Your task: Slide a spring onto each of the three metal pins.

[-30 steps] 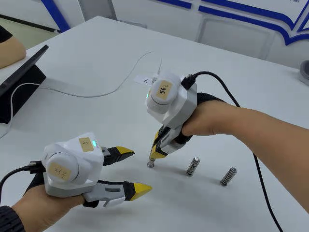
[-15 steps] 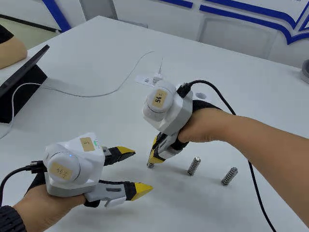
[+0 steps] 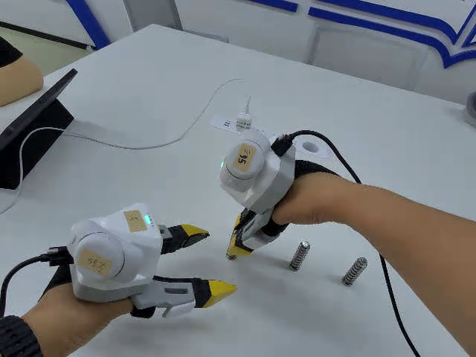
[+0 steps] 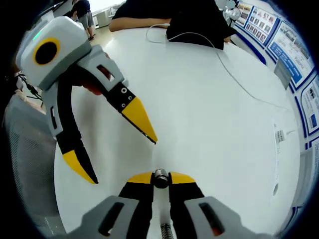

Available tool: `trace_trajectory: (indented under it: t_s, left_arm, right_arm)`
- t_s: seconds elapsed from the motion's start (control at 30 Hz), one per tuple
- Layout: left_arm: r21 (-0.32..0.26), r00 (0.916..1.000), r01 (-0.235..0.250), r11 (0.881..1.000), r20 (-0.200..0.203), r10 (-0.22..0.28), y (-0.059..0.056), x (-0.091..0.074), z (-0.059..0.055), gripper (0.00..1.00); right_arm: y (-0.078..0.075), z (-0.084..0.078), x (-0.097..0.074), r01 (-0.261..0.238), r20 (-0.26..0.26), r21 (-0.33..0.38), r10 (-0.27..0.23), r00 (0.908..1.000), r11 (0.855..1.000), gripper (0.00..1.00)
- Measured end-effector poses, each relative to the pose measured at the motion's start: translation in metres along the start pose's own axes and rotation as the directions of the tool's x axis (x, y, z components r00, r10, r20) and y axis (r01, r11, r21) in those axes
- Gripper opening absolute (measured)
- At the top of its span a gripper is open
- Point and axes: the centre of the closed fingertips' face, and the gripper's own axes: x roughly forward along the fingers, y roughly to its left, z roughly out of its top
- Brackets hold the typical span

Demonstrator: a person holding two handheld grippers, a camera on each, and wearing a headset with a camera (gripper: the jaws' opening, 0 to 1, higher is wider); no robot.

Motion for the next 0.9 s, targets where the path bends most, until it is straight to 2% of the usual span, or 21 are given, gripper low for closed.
trace_trajectory:
  t_s: [0.57, 0.9]
  left_arm:
    - [0.009, 1.0000, 0.002, 1.000, 0.000, -0.002, 0.001, 0.003, 0.004, 0.55]
    - [0.011, 1.0000, 0.003, 1.000, -0.002, -0.003, 0.002, 0.005, 0.006, 0.56]
  right_arm:
    - [-0.006, -0.012, -0.019, 0.030, 0.058, 0.060, -0.034, 0.9977, 0.998, 0.23]
    - [-0.011, -0.025, -0.033, 0.060, 0.096, 0.101, -0.070, 0.9929, 0.993, 0.31]
